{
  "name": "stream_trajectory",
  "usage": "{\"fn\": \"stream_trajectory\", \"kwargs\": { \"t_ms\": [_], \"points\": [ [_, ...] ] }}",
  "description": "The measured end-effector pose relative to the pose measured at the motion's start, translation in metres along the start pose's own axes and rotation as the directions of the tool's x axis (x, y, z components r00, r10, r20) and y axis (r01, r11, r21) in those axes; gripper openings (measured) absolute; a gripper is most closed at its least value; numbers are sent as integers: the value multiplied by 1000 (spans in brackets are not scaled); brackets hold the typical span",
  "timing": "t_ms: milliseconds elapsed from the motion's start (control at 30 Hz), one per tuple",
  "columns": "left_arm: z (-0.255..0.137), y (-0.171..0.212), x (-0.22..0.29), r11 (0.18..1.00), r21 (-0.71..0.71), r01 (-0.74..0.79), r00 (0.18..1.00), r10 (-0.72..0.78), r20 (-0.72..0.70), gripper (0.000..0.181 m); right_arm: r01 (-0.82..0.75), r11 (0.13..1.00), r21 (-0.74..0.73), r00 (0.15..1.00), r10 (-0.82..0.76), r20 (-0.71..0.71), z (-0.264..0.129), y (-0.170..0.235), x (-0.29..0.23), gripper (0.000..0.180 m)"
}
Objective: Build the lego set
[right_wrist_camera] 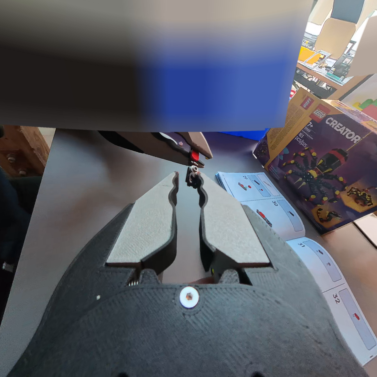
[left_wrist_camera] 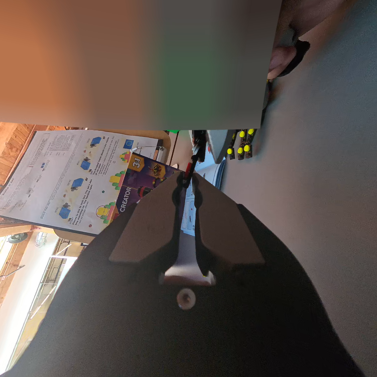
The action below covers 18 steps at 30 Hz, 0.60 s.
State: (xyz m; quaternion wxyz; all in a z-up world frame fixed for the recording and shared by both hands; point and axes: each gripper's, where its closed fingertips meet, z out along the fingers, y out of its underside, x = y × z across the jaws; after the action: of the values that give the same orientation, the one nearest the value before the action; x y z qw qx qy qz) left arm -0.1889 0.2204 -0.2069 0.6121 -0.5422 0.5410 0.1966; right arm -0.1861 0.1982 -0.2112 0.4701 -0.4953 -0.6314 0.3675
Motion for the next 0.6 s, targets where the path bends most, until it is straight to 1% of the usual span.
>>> {"fn": "stream_trajectory", "kwargs": {
  "t_ms": [133,233,400,433,467,533,567,600],
  "points": [
    [2,1,0,1000,-3,11,1000,-11,5,121,7,1000,-1,1000,-7,-8,-1,-1,0,17],
    [3,4,0,1000,-21,-8,1000,9,13,149,8,1000,0,1000,-8,-19,-1,-1,2,17],
    [4,7,2,999,-32,-21,1000,22,1,139,-12,1000,25,999,12,-39,-6,-5,9,19],
    [4,8,3,999,-32,-22,1000,22,-2,151,-16,1000,24,999,17,-39,-6,-5,9,19],
    [4,8,5,999,-35,-23,1000,22,-12,143,-18,1000,22,999,19,-38,-6,-5,10,19],
    [6,11,12,998,-45,-34,998,32,-46,153,-11,1000,15,999,12,-42,-6,-3,10,19],
    [6,11,19,998,-47,-45,996,41,-81,81,-4,1000,10,999,5,-47,-6,-2,11,19],
    [6,12,26,997,-47,-60,992,54,-115,6,2,1000,4,999,-1,-53,-6,0,13,19]
  ]
}}
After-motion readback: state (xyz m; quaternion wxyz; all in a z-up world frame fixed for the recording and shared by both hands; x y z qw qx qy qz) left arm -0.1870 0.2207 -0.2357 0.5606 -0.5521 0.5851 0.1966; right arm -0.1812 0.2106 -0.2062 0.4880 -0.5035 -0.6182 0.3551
